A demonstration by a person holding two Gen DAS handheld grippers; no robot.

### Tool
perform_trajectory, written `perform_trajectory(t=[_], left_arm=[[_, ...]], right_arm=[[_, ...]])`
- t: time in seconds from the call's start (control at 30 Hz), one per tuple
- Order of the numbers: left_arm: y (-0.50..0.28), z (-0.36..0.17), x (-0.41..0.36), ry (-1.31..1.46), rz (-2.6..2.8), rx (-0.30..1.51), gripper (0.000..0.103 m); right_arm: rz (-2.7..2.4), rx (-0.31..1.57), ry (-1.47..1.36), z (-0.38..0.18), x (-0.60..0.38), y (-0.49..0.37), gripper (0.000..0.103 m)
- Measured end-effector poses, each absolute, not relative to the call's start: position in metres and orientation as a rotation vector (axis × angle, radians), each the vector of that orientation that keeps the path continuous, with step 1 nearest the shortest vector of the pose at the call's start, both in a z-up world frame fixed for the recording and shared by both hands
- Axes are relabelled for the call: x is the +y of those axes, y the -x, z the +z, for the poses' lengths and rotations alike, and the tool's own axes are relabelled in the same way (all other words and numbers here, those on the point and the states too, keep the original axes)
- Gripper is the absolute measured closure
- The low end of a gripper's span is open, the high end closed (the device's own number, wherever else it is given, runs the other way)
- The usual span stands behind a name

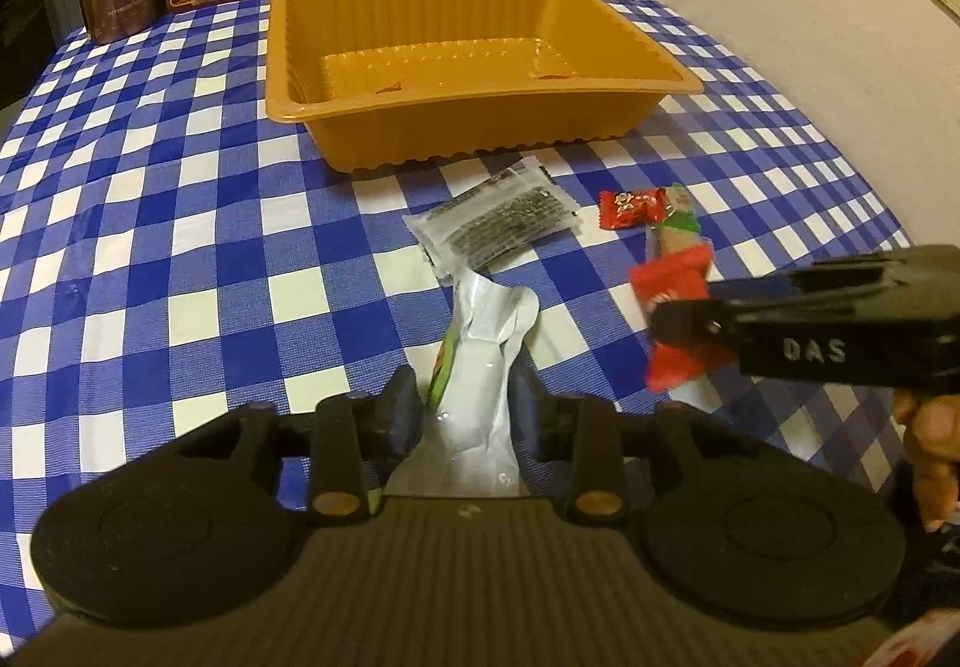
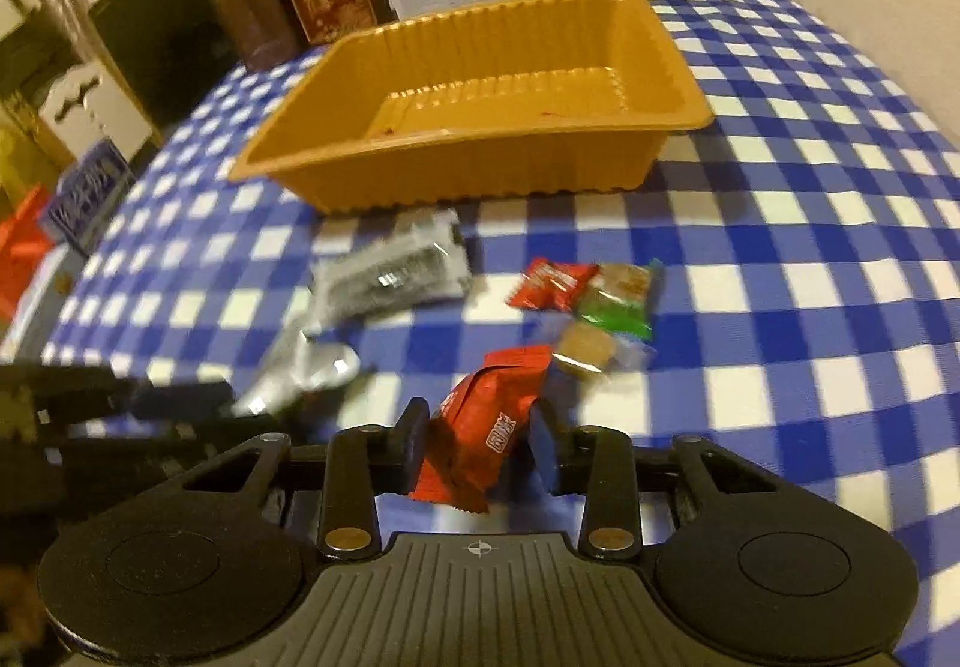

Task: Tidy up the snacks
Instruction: 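Grasp the silver pouch with the left tool while the right tool grasps a red candy packet, then lift both held snacks and carry them toward the orange tray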

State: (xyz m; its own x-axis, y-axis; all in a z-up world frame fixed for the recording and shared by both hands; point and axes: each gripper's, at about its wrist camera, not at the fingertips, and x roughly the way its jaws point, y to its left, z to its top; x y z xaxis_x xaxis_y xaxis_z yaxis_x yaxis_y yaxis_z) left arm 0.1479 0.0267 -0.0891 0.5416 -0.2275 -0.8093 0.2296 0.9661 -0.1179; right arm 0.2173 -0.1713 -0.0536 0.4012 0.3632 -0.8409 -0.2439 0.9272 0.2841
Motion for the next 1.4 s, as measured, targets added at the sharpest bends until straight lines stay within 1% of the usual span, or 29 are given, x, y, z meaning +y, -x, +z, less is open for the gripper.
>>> perform_trajectory(t=[0.03, 0.1, 0.13, 0.17, 0.37, 0.63, 0.7, 0.77, 0.83, 1.03, 1.17, 1.2, 1.23, 1.4], left_arm=[[-0.148, -0.089, 0.027, -0.003, -0.272, 0.957, 0.067], [-0.147, -0.087, 0.026, -0.006, -0.271, 0.950, 0.066], [-0.147, -0.086, 0.026, -0.004, -0.273, 0.946, 0.064], [-0.147, -0.086, 0.026, -0.003, -0.275, 0.941, 0.063], [-0.144, -0.083, 0.027, -0.006, -0.285, 0.913, 0.057], [-0.145, -0.090, 0.023, -0.075, -0.314, 0.913, 0.057], [-0.147, -0.092, 0.020, -0.097, -0.324, 0.910, 0.057], [-0.148, -0.094, 0.018, -0.108, -0.334, 0.907, 0.057], [-0.150, -0.095, 0.017, -0.117, -0.337, 0.911, 0.058], [-0.154, -0.099, 0.015, -0.125, -0.324, 0.931, 0.060], [-0.153, -0.101, 0.016, -0.122, -0.316, 0.949, 0.067], [-0.153, -0.102, 0.016, -0.121, -0.320, 0.953, 0.072], [-0.152, -0.102, 0.016, -0.122, -0.319, 0.958, 0.074], [-0.146, -0.094, 0.018, -0.067, -0.279, 0.965, 0.075]], right_arm=[[0.373, 1.090, -0.119, -0.053, -0.175, -0.215, 0.066], [0.333, 1.078, -0.114, -0.050, -0.180, -0.211, 0.061], [0.309, 1.071, -0.117, -0.049, -0.181, -0.209, 0.052], [0.285, 1.067, -0.126, -0.048, -0.183, -0.208, 0.046], [0.247, 1.040, -0.168, -0.047, -0.175, -0.203, 0.046], [0.254, 1.013, -0.060, -0.057, -0.153, -0.204, 0.046], [0.254, 1.007, -0.040, -0.058, -0.152, -0.203, 0.048], [0.253, 1.014, -0.035, -0.061, -0.153, -0.203, 0.064], [0.250, 1.013, -0.032, -0.062, -0.156, -0.201, 0.068], [0.259, 1.004, -0.029, -0.061, -0.160, -0.197, 0.071], [0.263, 1.006, -0.041, -0.059, -0.162, -0.195, 0.073], [0.263, 1.005, -0.044, -0.058, -0.163, -0.194, 0.073], [0.264, 1.004, -0.048, -0.056, -0.163, -0.194, 0.073], [0.271, 1.002, -0.067, -0.048, -0.165, -0.189, 0.073]])
